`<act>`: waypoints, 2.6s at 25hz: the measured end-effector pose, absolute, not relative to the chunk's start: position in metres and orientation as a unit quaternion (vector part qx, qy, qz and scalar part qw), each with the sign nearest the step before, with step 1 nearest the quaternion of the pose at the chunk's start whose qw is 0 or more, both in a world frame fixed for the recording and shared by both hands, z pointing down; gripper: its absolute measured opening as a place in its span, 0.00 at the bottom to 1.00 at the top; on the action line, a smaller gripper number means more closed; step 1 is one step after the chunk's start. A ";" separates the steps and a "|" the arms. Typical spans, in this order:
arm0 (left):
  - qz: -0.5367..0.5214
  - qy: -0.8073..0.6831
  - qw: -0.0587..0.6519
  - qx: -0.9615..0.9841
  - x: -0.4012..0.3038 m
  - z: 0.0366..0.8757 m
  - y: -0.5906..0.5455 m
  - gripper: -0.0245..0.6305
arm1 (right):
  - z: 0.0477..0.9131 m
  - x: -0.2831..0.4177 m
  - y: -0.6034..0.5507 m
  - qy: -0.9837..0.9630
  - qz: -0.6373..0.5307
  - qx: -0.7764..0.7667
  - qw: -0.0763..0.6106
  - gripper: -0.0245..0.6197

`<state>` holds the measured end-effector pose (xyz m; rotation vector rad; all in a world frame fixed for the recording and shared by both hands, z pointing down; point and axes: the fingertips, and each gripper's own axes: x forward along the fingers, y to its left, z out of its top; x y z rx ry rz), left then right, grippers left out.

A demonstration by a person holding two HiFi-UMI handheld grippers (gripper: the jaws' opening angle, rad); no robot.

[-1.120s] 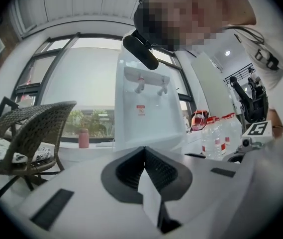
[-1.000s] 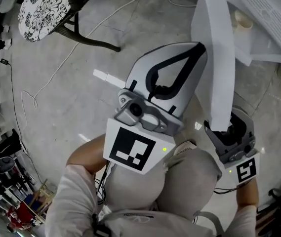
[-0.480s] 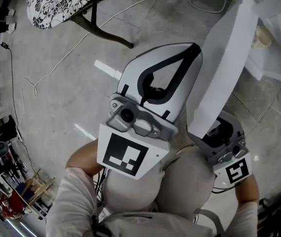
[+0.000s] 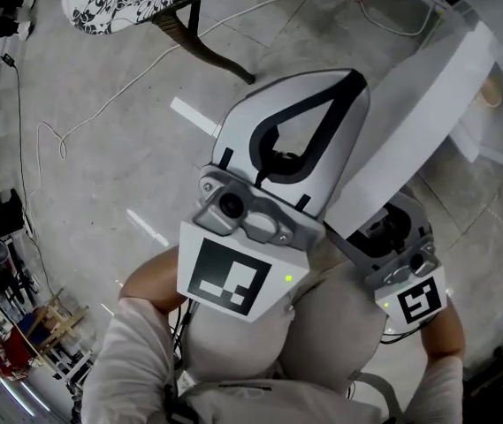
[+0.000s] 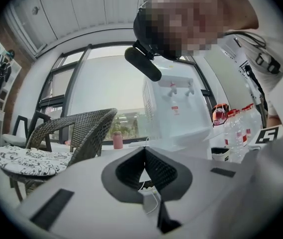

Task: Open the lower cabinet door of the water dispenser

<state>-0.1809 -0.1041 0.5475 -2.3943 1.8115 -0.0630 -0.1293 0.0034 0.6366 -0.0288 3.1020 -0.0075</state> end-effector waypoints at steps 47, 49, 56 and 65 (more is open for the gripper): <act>0.008 0.556 0.080 -0.827 -0.097 0.306 -0.086 0.04 | 0.328 0.164 -0.038 0.858 -0.024 -0.508 0.077 0.06; 0.014 0.555 0.075 -0.828 -0.091 0.262 -0.079 0.04 | 0.284 0.166 -0.031 0.852 -0.017 -0.518 0.069 0.06; 0.016 0.551 0.054 -0.833 -0.065 0.112 -0.054 0.04 | 0.138 0.180 -0.005 0.834 -0.012 -0.549 0.056 0.06; 0.031 0.556 0.078 -0.827 -0.039 -0.074 -0.005 0.04 | -0.031 0.220 0.048 0.822 0.002 -0.566 0.059 0.06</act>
